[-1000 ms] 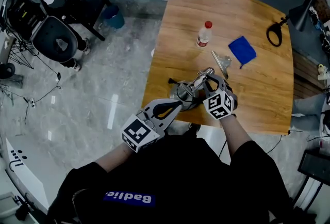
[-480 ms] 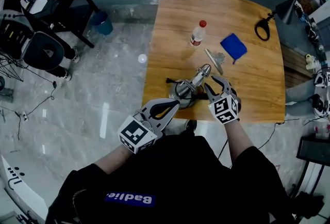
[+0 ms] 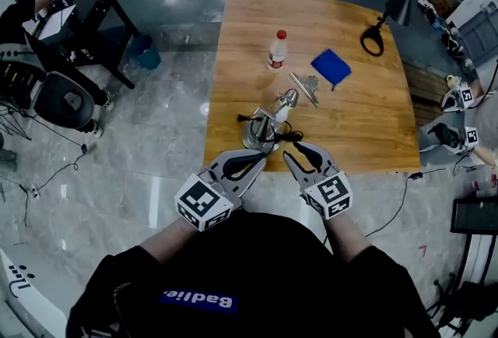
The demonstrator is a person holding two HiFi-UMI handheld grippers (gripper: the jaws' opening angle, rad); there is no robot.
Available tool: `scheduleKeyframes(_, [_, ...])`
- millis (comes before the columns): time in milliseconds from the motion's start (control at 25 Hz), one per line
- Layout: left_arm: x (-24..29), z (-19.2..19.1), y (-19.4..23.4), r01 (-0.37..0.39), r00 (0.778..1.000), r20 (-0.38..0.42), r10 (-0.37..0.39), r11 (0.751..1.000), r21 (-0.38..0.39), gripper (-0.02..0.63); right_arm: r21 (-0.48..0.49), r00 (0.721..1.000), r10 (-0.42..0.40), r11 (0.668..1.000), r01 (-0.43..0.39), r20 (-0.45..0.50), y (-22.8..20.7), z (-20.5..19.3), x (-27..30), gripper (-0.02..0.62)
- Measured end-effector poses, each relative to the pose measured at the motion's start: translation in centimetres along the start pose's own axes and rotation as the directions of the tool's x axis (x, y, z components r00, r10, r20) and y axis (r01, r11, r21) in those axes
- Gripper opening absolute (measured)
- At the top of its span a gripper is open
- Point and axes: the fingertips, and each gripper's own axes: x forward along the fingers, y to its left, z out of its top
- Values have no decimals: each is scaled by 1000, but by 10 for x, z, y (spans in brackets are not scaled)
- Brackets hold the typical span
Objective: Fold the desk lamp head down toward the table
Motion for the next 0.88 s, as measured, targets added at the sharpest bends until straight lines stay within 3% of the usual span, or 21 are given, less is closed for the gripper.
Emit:
scheduleKeyframes(200, [3,-14,-60,-109,994,-22,109,994,6,9,62,992,86,994,-92,95,31,-9,-67,132])
scheduleKeyframes(320, [6,-23,-101,-133,991,-31,133,991,-6,9,94,983,122,986,-136,137,47,-14,-111,130])
scheduleKeyframes(480, [-1,-23,-145,-118,993,-26,118,993,12,9,123,970,142,978,-168,197,73,-6,-154,98])
scheduleKeyframes(640, [-21,-22,-167,-82,997,-12,82,996,20,9,117,956,170,972,-203,240,104,11,-171,8])
scheduleKeyframes(880, [-63,-9,-175,-25,1000,12,24,998,64,9,92,940,199,968,-232,277,159,40,-168,6])
